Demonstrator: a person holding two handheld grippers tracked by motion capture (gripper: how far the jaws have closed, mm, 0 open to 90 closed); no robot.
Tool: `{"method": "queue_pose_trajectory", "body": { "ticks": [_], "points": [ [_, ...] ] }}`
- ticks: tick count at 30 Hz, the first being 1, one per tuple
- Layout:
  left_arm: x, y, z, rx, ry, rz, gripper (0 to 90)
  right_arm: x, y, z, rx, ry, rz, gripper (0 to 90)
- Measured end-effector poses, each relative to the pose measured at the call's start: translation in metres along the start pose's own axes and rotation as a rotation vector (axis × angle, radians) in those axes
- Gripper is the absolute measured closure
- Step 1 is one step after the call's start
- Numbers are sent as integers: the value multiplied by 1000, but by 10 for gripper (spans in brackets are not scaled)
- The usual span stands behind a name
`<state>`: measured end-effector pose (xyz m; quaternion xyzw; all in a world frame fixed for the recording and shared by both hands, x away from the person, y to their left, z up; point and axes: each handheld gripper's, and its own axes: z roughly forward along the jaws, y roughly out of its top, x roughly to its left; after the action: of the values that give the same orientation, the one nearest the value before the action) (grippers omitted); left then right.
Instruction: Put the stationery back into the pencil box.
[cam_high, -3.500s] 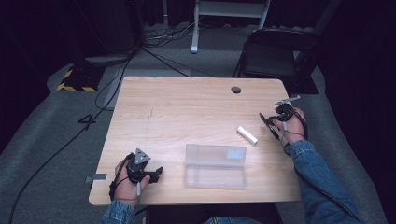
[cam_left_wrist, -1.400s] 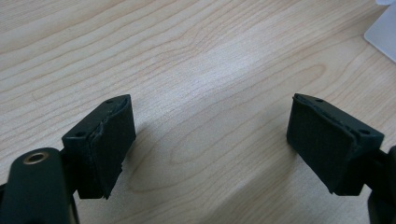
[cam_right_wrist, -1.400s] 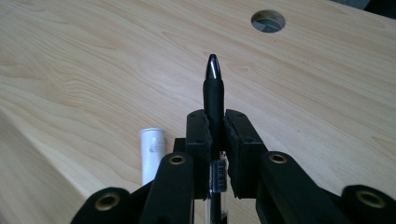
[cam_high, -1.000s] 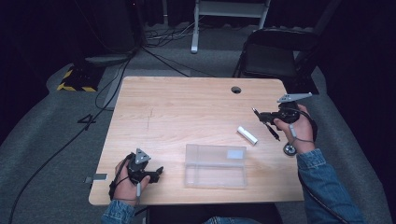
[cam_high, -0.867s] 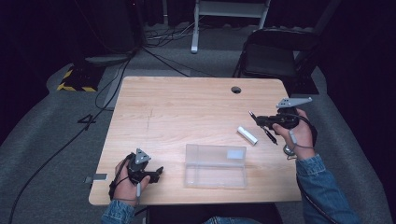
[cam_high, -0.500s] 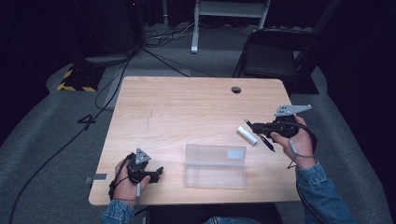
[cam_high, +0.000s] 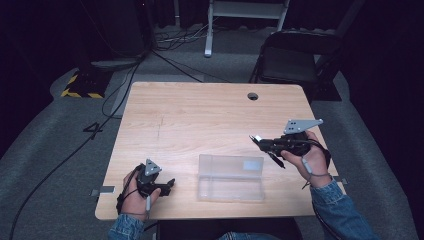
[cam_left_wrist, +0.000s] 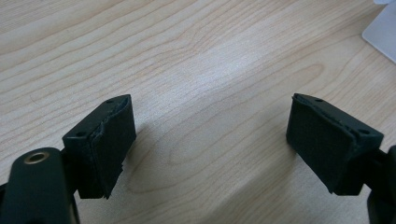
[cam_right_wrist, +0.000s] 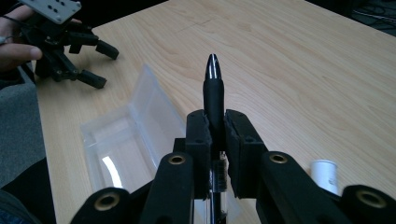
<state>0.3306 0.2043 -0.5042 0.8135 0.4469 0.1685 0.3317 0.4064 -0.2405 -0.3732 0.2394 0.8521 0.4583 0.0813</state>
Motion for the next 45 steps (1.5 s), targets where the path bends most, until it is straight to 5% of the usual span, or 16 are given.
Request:
{"method": "queue_pose_trajectory", "body": {
  "ticks": [11,22,45],
  "points": [
    [0,0,0,0,0,0,161,21,-7,27,2,118,-56,806],
    [0,0,0,0,0,0,161,30,-14,50,26,188,-82,805],
    [0,0,0,0,0,0,160,34,-33,89,113,233,-152,805]
  ]
}}
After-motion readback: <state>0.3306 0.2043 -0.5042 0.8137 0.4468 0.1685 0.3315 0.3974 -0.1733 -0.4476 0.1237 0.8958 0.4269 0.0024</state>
